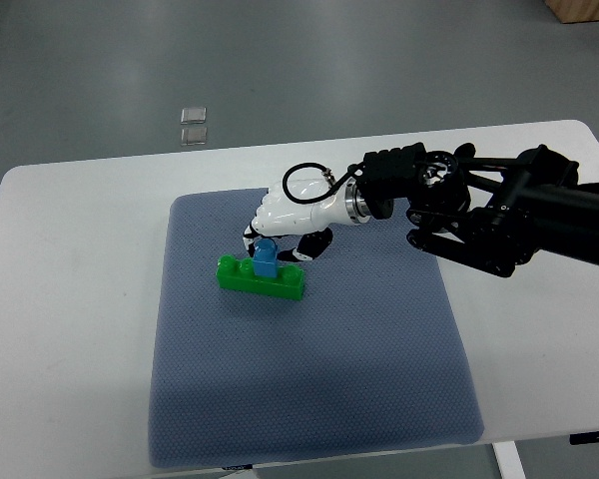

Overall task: Stack blue block on green block with right hand
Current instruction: 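Press the blue block down onto the green block's studs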

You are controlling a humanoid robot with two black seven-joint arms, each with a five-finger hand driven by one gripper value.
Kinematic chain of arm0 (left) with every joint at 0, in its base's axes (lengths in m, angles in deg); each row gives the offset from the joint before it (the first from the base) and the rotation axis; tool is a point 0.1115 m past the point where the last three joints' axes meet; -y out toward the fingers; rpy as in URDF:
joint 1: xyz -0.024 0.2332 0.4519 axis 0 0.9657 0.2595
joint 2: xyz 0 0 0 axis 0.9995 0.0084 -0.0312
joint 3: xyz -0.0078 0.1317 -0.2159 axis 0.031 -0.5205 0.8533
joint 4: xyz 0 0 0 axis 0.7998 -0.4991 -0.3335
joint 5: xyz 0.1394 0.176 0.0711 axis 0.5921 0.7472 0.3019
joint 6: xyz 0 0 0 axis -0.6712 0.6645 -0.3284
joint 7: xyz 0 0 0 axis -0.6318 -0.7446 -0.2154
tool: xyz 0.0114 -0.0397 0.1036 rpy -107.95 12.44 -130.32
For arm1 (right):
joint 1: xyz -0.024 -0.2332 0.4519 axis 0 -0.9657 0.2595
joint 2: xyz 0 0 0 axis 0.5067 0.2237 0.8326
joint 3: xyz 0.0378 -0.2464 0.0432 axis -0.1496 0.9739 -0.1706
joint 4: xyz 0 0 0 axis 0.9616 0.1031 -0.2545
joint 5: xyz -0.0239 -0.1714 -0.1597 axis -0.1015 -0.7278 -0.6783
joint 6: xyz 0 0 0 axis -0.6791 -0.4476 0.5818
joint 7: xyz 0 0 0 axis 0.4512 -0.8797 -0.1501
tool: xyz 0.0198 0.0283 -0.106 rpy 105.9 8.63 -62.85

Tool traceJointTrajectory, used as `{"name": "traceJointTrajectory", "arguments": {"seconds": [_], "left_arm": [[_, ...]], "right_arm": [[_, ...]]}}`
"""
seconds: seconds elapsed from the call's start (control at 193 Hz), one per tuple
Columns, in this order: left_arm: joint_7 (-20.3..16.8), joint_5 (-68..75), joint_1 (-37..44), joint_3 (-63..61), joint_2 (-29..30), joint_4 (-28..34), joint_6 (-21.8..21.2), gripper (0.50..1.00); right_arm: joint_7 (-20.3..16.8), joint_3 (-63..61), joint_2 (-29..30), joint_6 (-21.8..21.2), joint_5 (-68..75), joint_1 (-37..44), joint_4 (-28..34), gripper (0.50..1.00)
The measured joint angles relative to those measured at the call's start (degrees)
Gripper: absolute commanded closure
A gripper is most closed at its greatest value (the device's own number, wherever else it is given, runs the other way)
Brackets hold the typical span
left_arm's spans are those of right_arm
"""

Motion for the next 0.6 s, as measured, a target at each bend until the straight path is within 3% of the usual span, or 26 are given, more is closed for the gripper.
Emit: {"name": "traceJointTrajectory", "arguments": {"seconds": [0.6], "left_arm": [[0.0, 0.0, 0.0, 0.0, 0.0, 0.0, 0.0, 0.500]], "right_arm": [[0.0, 0.2, 0.2, 0.5, 0.0, -0.3, -0.5, 1.000]]}}
